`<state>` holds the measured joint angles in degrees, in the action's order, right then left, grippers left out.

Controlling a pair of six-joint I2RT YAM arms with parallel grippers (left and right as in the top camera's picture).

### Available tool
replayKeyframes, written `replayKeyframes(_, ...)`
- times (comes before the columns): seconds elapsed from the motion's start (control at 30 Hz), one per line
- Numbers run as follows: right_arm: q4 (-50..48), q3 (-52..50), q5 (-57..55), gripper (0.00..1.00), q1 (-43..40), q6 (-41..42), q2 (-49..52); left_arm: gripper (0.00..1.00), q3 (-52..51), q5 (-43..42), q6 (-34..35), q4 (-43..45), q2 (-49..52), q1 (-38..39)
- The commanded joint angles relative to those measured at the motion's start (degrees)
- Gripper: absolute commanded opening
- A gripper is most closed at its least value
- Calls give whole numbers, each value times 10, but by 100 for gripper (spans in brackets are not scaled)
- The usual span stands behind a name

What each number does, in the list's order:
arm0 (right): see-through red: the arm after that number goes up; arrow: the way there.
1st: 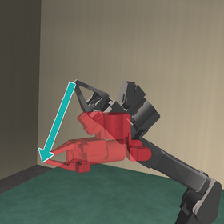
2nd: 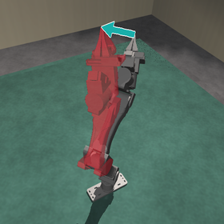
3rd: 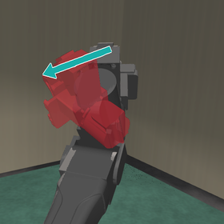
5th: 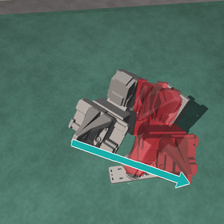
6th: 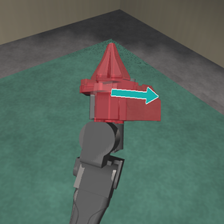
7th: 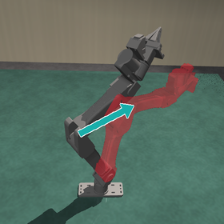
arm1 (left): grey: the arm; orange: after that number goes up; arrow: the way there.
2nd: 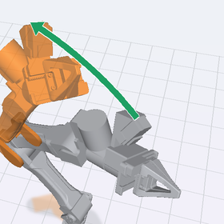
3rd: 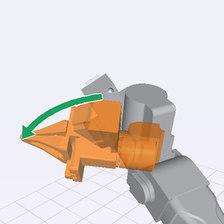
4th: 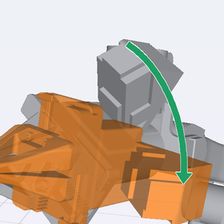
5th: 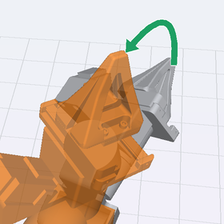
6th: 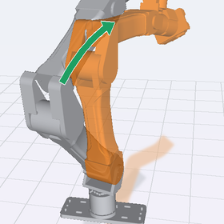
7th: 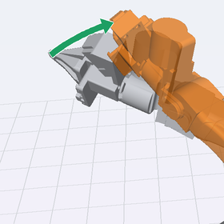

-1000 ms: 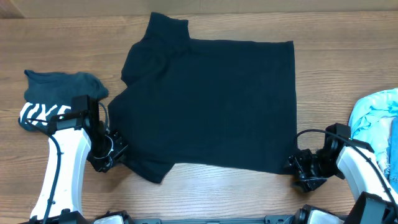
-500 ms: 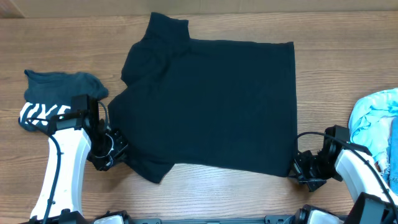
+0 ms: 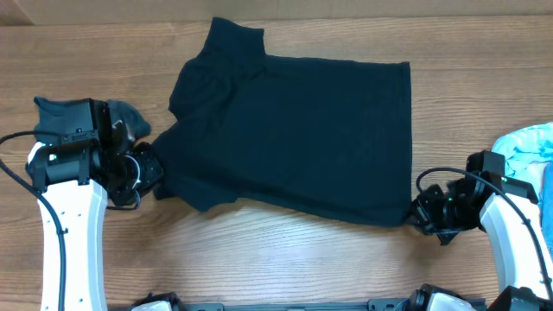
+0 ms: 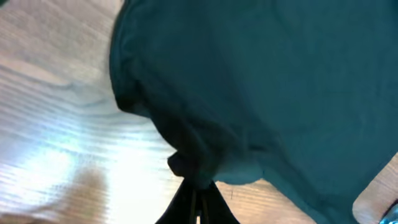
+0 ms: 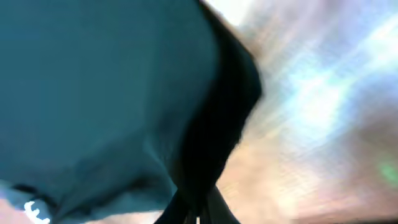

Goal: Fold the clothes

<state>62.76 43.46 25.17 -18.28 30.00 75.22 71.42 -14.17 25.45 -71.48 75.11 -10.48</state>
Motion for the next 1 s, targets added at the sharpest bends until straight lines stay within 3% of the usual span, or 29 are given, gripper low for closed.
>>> replayKeyframes(0.0,-45,13,53,4,2,2,11,4,14,2,-13,33,1,4)
replayKeyframes(0.43,-346,13,64,4,2,40,107,4,14,13,-62,175,118,49)
replayKeyframes(0.6,-391,12,64,4,2,41,107,4,14,28,-67,217,162,57)
replayKeyframes(0.63,-392,12,64,12,2,41,107,4,14,28,-69,222,166,57)
replayKeyframes(0.67,-395,12,64,49,2,41,107,5,14,28,-71,227,170,57)
replayKeyframes(0.7,-396,12,64,68,2,41,107,8,14,28,-71,227,172,57)
replayKeyframes(0.73,-397,12,64,72,2,41,107,19,14,33,-71,227,173,57)
replayKeyframes(0.77,-396,12,65,79,2,41,107,38,14,40,-72,227,173,57)
replayKeyframes(0.8,-395,12,65,85,2,41,107,51,16,45,-78,224,173,56)
replayKeyframes(0.87,-383,12,67,87,2,38,107,64,41,52,-93,193,173,48)
replayKeyframes(0.97,-361,12,86,88,2,10,107,61,94,50,-107,130,173,44)
